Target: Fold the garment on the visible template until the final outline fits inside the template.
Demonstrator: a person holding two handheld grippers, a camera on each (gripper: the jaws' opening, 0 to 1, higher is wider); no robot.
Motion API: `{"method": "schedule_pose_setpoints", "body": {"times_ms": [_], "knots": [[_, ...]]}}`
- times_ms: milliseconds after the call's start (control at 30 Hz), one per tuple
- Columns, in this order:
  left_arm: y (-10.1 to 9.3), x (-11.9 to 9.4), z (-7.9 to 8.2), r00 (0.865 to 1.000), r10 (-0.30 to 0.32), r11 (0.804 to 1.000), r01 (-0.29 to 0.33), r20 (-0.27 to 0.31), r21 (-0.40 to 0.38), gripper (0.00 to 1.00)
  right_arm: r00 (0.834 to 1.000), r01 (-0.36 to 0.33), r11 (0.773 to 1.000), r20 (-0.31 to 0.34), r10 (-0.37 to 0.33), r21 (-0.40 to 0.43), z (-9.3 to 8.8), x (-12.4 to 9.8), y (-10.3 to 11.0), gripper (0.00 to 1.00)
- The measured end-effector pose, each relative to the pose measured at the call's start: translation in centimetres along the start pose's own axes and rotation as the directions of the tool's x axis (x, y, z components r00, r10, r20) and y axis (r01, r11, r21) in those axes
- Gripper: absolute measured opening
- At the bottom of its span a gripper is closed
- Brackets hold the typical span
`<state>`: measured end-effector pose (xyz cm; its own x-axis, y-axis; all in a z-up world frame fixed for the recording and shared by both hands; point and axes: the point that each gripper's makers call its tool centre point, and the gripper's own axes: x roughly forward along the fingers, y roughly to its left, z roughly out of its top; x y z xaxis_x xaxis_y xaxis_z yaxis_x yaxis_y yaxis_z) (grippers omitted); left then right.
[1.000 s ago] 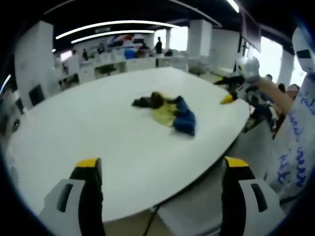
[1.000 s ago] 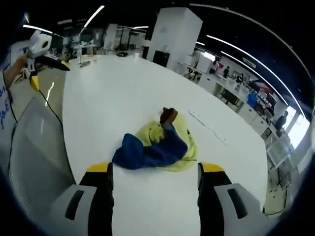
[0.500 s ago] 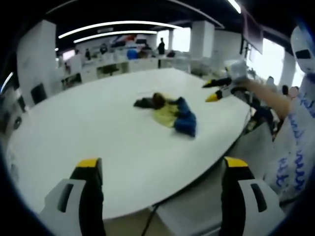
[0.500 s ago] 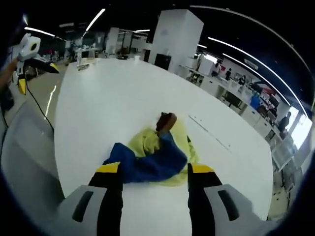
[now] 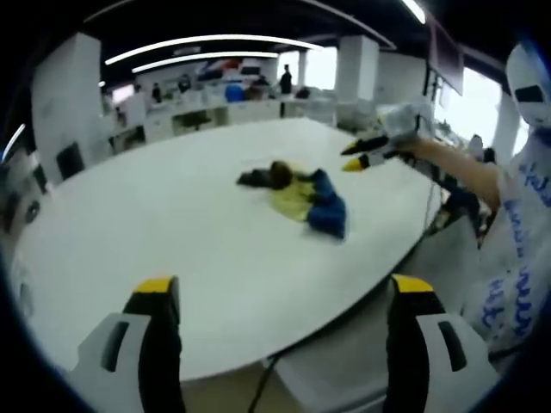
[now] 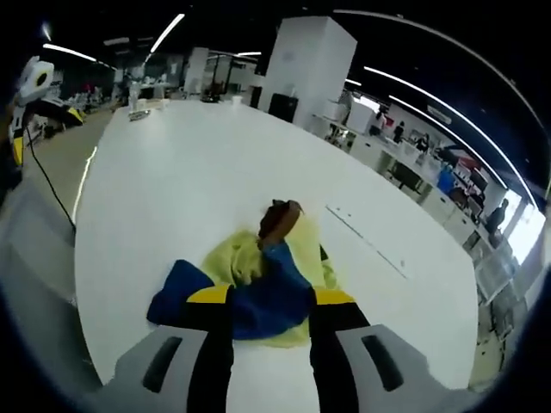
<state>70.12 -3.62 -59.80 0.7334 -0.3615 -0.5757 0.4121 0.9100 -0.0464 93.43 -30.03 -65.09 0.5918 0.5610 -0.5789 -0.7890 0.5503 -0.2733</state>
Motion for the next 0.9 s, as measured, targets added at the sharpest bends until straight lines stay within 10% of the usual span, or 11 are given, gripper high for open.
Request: {"method": "schedule_pose_setpoints", "body": {"times_ms": [900], "knots": [[0.4, 0.0, -0.5, 1.0, 0.019, 0.999, -0.019, -0.019, -0.026, 0.95, 0.999, -0.006, 1.0, -0.038, 0.007, 0.007, -0.2, 6.4, -1.2, 0.18]]}}
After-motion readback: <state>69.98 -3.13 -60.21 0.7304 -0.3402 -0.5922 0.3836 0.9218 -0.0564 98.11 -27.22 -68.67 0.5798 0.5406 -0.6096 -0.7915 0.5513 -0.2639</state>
